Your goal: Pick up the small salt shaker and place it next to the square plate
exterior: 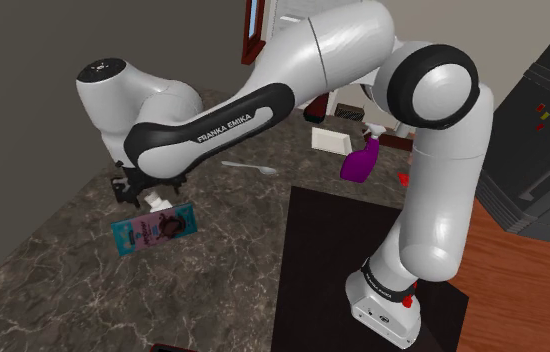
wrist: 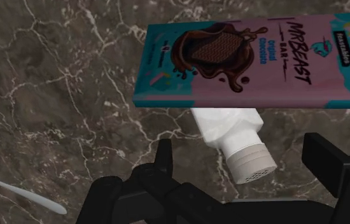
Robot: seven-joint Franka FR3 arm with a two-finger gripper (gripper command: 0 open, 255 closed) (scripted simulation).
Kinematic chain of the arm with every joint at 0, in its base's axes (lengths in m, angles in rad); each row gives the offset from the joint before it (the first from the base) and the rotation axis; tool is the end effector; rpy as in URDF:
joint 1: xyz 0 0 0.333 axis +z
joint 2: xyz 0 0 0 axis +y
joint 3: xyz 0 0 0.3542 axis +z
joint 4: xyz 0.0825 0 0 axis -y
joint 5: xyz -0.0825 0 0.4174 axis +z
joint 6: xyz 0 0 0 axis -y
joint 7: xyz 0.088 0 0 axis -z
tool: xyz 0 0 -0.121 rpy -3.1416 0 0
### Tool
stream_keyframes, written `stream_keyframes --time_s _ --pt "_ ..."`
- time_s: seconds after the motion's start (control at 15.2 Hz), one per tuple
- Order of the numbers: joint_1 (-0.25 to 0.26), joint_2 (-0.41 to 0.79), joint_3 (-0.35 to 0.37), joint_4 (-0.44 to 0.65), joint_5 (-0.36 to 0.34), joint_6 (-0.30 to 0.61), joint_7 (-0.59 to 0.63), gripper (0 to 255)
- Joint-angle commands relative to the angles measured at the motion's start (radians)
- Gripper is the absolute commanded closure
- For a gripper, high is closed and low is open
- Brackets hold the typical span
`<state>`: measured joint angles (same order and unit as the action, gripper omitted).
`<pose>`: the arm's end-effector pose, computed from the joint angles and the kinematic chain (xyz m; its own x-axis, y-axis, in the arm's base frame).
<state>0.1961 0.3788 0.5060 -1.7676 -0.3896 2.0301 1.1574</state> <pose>0.5515 0.3951 0.3718 0.9525 -0.2819 0.1153 -0.2955 -0.9470 0.1262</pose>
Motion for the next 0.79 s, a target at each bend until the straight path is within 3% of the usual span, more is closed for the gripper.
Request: stream_keyframes --time_s 0.0,0.26,0.73 --pt "0.004 0.016 -0.005 -0.003 -0.012 0.016 0.01 0" --pt "0.004 0.043 -0.017 -0.029 -0.033 0.064 0.023 0" --pt "0.004 0.043 -0.017 -0.029 -0.033 0.064 0.023 0"
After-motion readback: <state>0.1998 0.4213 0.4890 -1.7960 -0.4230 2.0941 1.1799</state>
